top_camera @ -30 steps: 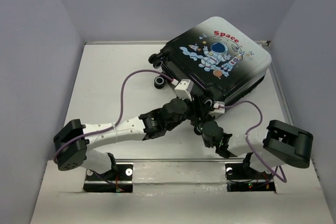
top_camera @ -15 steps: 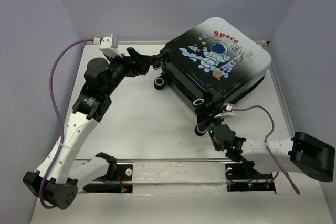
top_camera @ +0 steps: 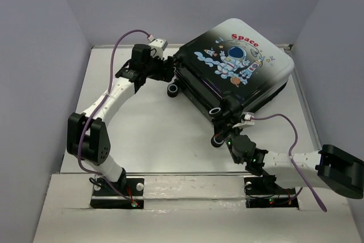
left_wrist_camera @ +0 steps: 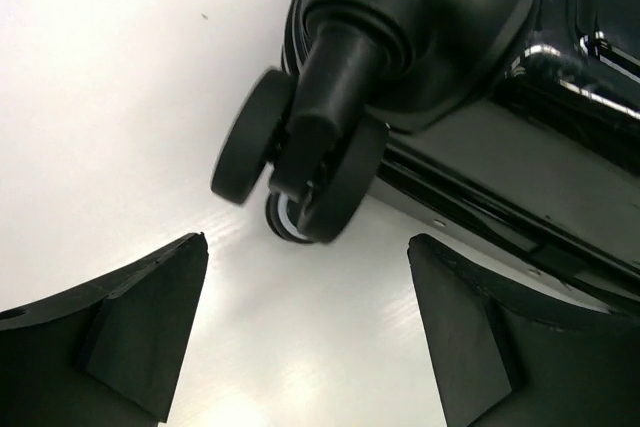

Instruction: Pack the luggage

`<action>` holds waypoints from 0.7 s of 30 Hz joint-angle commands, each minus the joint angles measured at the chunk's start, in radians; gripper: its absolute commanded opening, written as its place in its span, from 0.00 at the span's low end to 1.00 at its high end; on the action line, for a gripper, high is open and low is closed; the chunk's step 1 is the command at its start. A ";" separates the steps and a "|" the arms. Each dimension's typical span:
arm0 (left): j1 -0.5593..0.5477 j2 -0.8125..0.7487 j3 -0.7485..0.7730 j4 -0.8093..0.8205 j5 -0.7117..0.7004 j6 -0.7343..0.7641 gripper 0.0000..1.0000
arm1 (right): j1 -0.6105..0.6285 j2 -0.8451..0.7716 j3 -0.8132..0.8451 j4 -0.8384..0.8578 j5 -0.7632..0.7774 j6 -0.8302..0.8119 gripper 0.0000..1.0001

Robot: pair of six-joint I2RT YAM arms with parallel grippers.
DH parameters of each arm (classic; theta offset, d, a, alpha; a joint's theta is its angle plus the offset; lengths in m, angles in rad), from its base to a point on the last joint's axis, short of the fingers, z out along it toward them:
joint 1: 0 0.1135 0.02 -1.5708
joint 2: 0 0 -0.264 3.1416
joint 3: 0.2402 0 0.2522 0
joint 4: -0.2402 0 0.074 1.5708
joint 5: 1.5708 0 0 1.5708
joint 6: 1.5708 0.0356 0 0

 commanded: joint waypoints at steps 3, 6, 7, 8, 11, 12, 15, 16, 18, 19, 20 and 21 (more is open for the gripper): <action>0.001 0.025 0.122 0.027 -0.031 0.156 0.93 | 0.023 -0.008 0.030 0.116 -0.082 -0.020 0.07; 0.000 0.038 0.139 0.042 -0.050 0.181 0.93 | 0.023 -0.009 0.030 0.118 -0.084 -0.027 0.07; 0.000 0.046 0.156 0.042 -0.058 0.189 0.93 | 0.023 -0.009 0.032 0.116 -0.087 -0.033 0.07; -0.002 0.054 0.167 0.034 -0.059 0.199 0.93 | 0.023 -0.014 0.035 0.113 -0.087 -0.035 0.07; -0.002 0.103 0.217 0.011 -0.035 0.226 0.92 | 0.023 -0.017 0.037 0.107 -0.090 -0.038 0.07; -0.002 0.127 0.229 0.004 -0.024 0.229 0.91 | 0.023 -0.018 0.037 0.107 -0.092 -0.040 0.07; -0.012 0.161 0.266 -0.004 -0.010 0.239 0.89 | 0.023 -0.014 0.041 0.105 -0.099 -0.046 0.07; -0.015 0.169 0.282 -0.006 -0.004 0.242 0.89 | 0.023 -0.014 0.043 0.104 -0.101 -0.049 0.07; -0.022 0.183 0.297 -0.016 0.005 0.245 0.87 | 0.023 -0.011 0.043 0.102 -0.099 -0.047 0.07; -0.022 0.186 0.300 -0.016 0.011 0.245 0.86 | 0.023 -0.009 0.044 0.102 -0.099 -0.047 0.07; -0.022 0.190 0.306 -0.018 0.022 0.242 0.85 | 0.023 -0.008 0.043 0.104 -0.098 -0.046 0.07; -0.022 0.198 0.309 -0.022 0.025 0.244 0.84 | 0.023 -0.006 0.044 0.104 -0.098 -0.047 0.07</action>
